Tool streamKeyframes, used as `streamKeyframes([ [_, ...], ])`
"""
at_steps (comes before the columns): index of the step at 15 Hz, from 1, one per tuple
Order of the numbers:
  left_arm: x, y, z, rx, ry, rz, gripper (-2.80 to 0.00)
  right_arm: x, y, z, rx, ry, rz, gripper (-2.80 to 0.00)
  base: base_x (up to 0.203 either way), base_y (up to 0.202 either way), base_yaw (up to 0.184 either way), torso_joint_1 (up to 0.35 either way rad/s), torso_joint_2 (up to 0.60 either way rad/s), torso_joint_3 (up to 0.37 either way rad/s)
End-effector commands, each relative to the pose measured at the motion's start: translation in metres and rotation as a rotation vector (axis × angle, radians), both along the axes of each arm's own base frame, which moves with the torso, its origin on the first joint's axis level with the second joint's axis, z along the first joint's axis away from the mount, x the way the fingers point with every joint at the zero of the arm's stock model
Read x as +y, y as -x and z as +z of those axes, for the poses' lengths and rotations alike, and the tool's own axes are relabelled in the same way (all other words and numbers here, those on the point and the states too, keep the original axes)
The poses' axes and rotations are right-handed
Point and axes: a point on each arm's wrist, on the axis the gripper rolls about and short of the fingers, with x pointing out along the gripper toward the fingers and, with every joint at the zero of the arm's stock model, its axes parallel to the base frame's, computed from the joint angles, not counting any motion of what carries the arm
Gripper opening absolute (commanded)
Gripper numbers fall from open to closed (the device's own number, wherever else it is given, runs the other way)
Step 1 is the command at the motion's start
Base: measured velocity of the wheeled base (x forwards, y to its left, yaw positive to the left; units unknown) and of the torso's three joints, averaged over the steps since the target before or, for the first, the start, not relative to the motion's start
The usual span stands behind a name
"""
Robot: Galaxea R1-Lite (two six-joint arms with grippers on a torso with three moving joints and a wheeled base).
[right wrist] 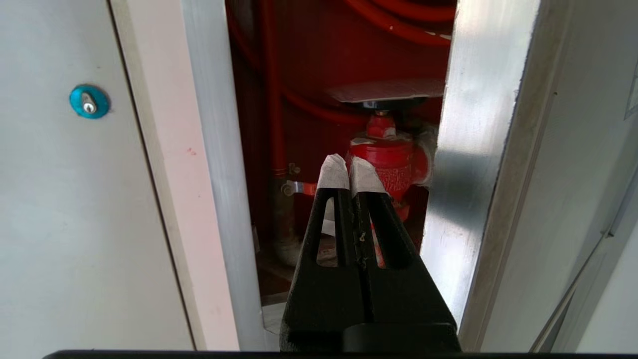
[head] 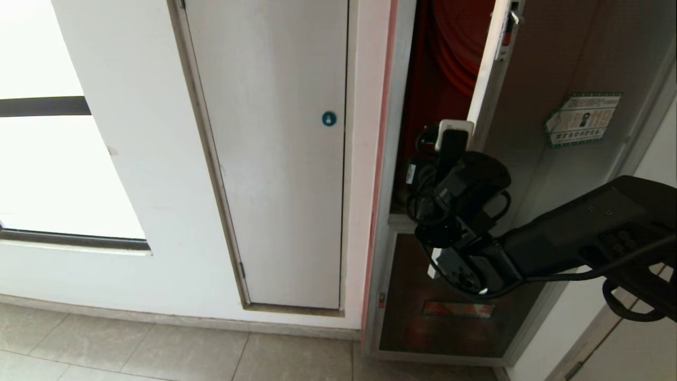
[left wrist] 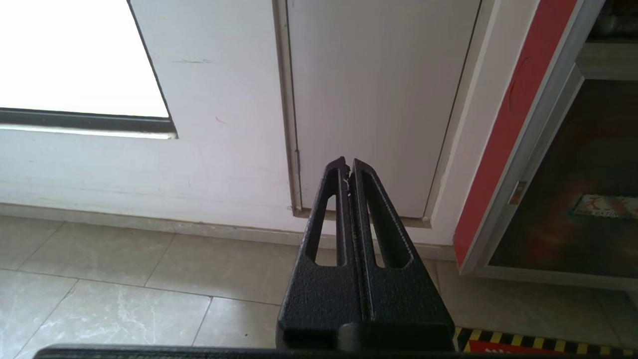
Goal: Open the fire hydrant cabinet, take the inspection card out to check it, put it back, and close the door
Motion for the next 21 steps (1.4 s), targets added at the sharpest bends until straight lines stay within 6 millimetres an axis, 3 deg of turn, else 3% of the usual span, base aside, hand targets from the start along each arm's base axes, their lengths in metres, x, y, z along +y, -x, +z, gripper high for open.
streamKeyframes([
  [1, 0.000, -0.001, -0.002, 0.007, 0.000, 0.001, -2.80, -0.001, 0.002, 0.004, -0.012, -0.008, -0.005, -2.80, 0.000, 0.000, 0.000, 0.000, 0.00, 0.000],
  [21, 0.000, -0.001, -0.002, 0.007, 0.000, 0.001, -2.80, -0.018, 0.015, 0.010, -0.010, -0.009, -0.027, -2.80, 0.000, 0.000, 0.000, 0.000, 0.00, 0.000],
])
